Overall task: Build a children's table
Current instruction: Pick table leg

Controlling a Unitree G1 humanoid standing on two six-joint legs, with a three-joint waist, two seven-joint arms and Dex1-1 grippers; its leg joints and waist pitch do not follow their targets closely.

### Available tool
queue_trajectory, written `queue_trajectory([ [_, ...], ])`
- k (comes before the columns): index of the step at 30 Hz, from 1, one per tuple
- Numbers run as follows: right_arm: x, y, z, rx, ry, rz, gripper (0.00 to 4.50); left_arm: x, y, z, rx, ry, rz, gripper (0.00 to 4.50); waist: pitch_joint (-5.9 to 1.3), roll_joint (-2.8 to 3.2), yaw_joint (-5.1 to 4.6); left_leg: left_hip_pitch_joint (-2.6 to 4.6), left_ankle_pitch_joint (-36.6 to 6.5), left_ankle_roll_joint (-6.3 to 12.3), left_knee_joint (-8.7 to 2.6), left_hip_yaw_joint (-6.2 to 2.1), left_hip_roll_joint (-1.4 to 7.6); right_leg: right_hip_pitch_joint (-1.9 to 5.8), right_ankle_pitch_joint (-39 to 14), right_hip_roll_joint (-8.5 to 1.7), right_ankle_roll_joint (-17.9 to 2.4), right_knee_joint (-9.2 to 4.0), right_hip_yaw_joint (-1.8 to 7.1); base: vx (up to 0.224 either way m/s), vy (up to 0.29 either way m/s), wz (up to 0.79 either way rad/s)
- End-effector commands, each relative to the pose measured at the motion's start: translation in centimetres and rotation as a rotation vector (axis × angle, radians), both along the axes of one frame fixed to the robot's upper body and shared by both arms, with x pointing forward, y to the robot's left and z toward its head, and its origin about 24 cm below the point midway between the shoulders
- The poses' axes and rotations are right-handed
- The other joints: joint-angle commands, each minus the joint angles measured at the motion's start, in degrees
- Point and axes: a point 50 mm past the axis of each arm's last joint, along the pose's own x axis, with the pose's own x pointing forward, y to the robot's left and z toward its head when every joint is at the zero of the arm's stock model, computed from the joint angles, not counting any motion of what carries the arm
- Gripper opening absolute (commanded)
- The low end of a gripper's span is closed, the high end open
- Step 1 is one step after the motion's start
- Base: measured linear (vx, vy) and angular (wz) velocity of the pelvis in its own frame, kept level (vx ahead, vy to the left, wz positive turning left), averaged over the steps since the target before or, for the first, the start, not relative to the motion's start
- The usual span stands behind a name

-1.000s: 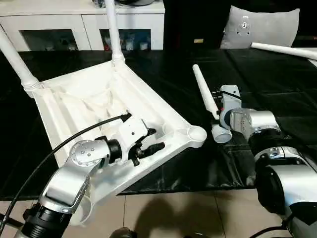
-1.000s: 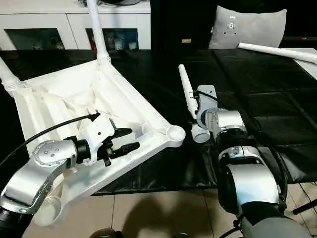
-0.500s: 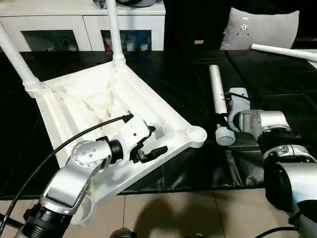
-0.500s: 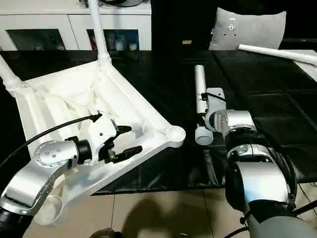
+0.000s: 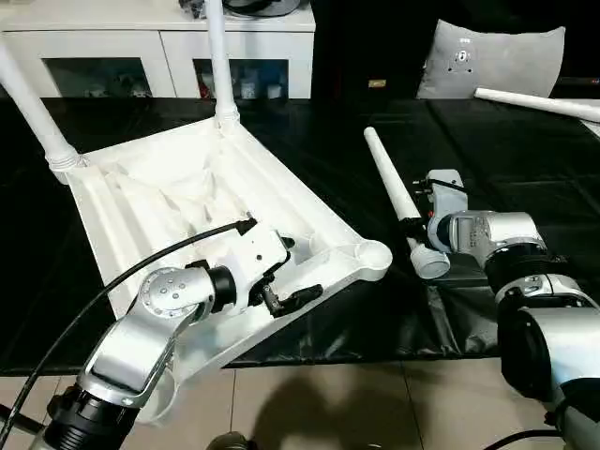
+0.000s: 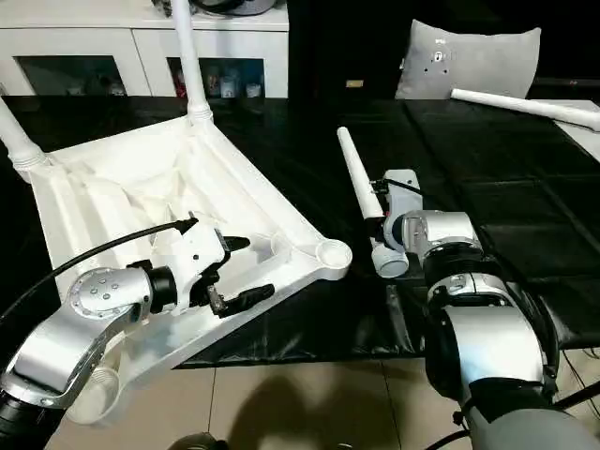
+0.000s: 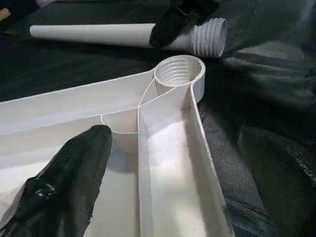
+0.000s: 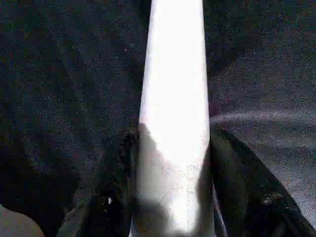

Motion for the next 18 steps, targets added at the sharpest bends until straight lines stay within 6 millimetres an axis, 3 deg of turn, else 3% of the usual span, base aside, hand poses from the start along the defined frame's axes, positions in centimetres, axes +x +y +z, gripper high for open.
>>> queue_trajectory([
  [1,-1.2,-0.6,-2.1,0.0,0.074,-0.046,1.86,0.4,-0.1,0.4,0.014,-0.021,0.005,4.5,-3.61,0.47,-0.09,1.06,-14.8,-2.2,-4.21,-0.59,2.31,2.39,-11.06,-3.28,-12.76,-3.81,1.93,0.0,0.0,0.0],
  [4,-1.0,-0.7,-1.9,0.004,0.05,-0.064,1.85,0.5,-0.1,0.4,0.012,-0.023,0.006,4.5,-3.6,0.67,-0.15,1.1,-15.36,-2.49,-4.26,-0.69,2.28,2.33,-11.54,-3.21,-12.5,-3.8,1.91,0.0,0.0,0.0],
  [7,-0.6,-1.0,-1.3,0.006,-0.022,-0.095,1.85,0.7,-0.2,0.5,0.003,-0.03,0.016,4.5,-3.56,0.51,-0.22,1.09,-15.75,-2.61,-4.27,-0.63,2.24,2.35,-11.96,-3.3,-12.24,-3.98,1.95,0.0,0.0,0.0],
  [11,0.8,-1.1,1.4,0.086,-0.335,-0.124,1.84,1.4,-0.3,1.0,-0.047,-0.055,0.073,4.5,-3.97,0.24,-0.17,0.97,-13.28,-2.21,-4.03,-0.56,2.19,2.57,-9.22,-3.32,-11.98,-3.71,1.95,0.0,0.0,0.0],
  [13,1.0,-0.8,2.9,0.208,-0.495,-0.101,1.84,2.1,-0.3,1.5,-0.084,-0.086,0.132,4.5,-4.18,0.07,-0.11,0.64,-11.29,-0.78,-3.77,-0.37,2.22,2.78,-5.9,-3.43,-12.15,-3.46,2.06,0.0,0.0,0.0],
  [14,0.9,-0.5,3.6,0.301,-0.551,-0.084,1.84,2.7,-0.2,1.8,-0.106,-0.115,0.181,4.5,-4.32,-0.12,-0.14,0.41,-8.37,1.39,-3.62,-0.37,2.09,3.07,-1.84,-3.08,-12.82,-3.12,1.98,0.0,0.0,0.0],
  [15,0.8,-0.2,4.0,0.381,-0.572,-0.067,1.84,3.0,-0.3,2.1,-0.126,-0.121,0.202,4.5,-4.42,-0.18,-0.22,0.28,-7.46,2.05,-3.54,-0.43,2.05,3.22,-0.81,-3.06,-13.28,-2.9,1.9,0.0,0.0,0.0],
  [18,0.7,0.2,4.4,0.461,-0.597,-0.044,1.84,3.3,-0.3,2.3,-0.148,-0.126,0.217,4.5,-4.15,-0.16,-0.13,0.36,-7.09,3.66,-3.48,-0.35,2.21,2.97,-2.6,-3.21,-14.15,-3.22,1.87,0.0,0.0,0.0],
])
